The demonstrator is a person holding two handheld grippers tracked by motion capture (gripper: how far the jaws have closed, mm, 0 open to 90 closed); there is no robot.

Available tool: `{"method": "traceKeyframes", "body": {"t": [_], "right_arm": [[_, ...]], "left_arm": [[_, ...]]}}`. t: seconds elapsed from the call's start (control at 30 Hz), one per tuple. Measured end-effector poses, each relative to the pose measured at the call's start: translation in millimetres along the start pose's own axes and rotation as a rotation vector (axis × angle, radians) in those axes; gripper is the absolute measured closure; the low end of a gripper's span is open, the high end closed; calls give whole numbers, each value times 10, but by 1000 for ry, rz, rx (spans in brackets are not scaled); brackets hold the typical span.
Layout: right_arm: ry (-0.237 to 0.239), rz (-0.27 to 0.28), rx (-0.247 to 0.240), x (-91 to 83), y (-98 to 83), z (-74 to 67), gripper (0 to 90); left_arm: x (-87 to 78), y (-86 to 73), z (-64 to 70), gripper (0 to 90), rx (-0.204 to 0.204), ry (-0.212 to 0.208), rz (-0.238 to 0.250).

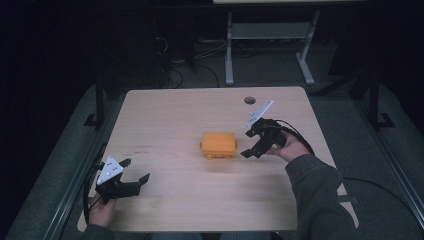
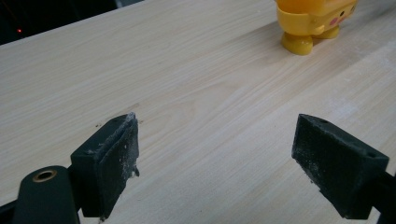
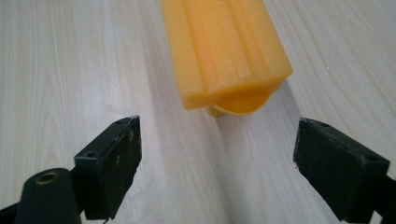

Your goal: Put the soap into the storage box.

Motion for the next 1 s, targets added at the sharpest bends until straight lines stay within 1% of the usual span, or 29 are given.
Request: {"method": "traceKeyframes", "body": {"t": [0.03,0.07,0.13,0.2,0.23,0.3,0.4,0.43,0.47,0.57,0.7,0.77,0.8,0.87,0.9,0.97,1.0], "right_arm": [[11,-11,6,4,-16,-7,148],[11,-11,6,4,-16,-7,148],[2,1,6,-10,-37,-18,149],[6,3,13,-18,-62,-24,149],[-1,4,12,-21,-75,-25,149],[-1,8,18,-24,-118,-38,148],[-2,7,24,-24,-147,-45,148],[4,-4,33,-27,-168,-53,149],[4,-4,33,-27,-168,-53,149],[-6,12,30,-49,-191,-66,148],[-9,14,41,-54,-244,-83,148],[-6,11,52,-52,-283,-97,148],[-6,13,46,-46,-301,-95,148],[9,-1,63,-48,-324,-110,148],[-4,9,64,-65,-352,-124,148],[-6,11,61,-64,-364,-122,147],[-2,6,70,-64,-383,-131,147]], "left_arm": [[2,-1,1,142,-2,-1,0],[4,-2,2,142,-1,-1,0],[4,0,4,142,-1,-2,1],[5,0,3,142,-1,-1,1],[8,-1,3,142,-1,-1,0],[12,0,8,142,-1,-2,0],[12,0,8,142,-1,-3,-2],[11,0,7,142,1,-3,-1],[11,0,8,142,-1,-3,0],[9,1,7,142,-2,-4,2],[11,0,8,142,2,-5,-1],[10,2,9,142,3,-4,-2],[10,2,9,142,4,-4,-2],[11,1,10,142,4,-4,-4],[12,1,9,142,6,-5,-5],[12,2,11,142,7,-5,-4],[13,2,12,142,6,-6,-5]]}}
Point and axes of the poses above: each handheld gripper's, and its own axes: x roughly forward along the jaws, y roughly out of its top, z roughly to its right, the point moved 4 cm from there along x, roughly forward along the jaws, and after that the axes turned 7 degrees about -z, right-handed, at the moved point
